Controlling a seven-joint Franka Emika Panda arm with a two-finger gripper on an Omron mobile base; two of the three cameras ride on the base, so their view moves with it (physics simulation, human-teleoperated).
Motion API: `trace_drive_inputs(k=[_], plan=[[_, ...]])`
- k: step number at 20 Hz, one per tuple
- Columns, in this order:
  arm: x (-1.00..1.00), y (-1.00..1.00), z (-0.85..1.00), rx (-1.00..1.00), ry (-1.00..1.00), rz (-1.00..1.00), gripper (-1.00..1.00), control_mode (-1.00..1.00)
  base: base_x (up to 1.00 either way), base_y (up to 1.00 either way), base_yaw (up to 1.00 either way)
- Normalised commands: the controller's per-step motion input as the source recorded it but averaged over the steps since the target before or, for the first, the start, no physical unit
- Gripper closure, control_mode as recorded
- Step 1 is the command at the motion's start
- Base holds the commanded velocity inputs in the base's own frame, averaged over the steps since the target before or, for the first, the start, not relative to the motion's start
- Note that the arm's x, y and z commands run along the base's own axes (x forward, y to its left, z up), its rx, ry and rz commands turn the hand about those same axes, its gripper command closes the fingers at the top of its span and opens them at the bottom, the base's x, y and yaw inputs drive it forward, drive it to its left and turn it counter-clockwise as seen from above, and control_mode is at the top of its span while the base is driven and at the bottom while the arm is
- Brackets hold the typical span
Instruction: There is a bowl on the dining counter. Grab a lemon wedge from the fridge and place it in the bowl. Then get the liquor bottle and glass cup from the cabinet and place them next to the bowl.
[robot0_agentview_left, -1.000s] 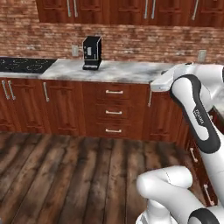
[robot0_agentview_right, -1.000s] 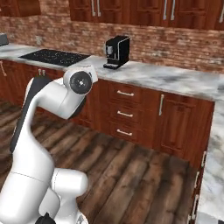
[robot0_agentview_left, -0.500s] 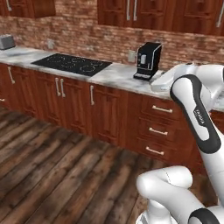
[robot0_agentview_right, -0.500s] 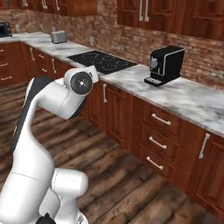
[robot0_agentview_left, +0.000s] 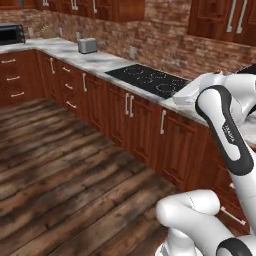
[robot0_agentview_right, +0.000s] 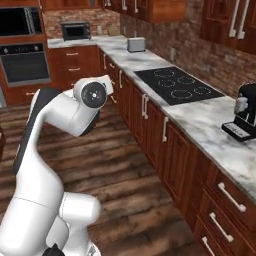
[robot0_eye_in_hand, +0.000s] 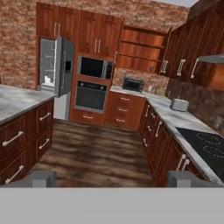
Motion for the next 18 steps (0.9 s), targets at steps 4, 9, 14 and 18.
trace_drive_inputs(k=[4,9,14,18], plan=[[0.00,0.00,0.00,0.00,0.00,0.00,-1.00,1.00,1.00,-0.01,0.51],[0.00,0.00,0.00,0.00,0.00,0.00,-1.00,1.00,1.00,0.01,0.42],[0.00,0.00,0.00,0.00,0.00,0.00,-1.00,1.00,1.00,0.07,0.15],[0.00,0.00,0.00,0.00,0.00,0.00,-1.00,1.00,1.00,0.00,0.00]])
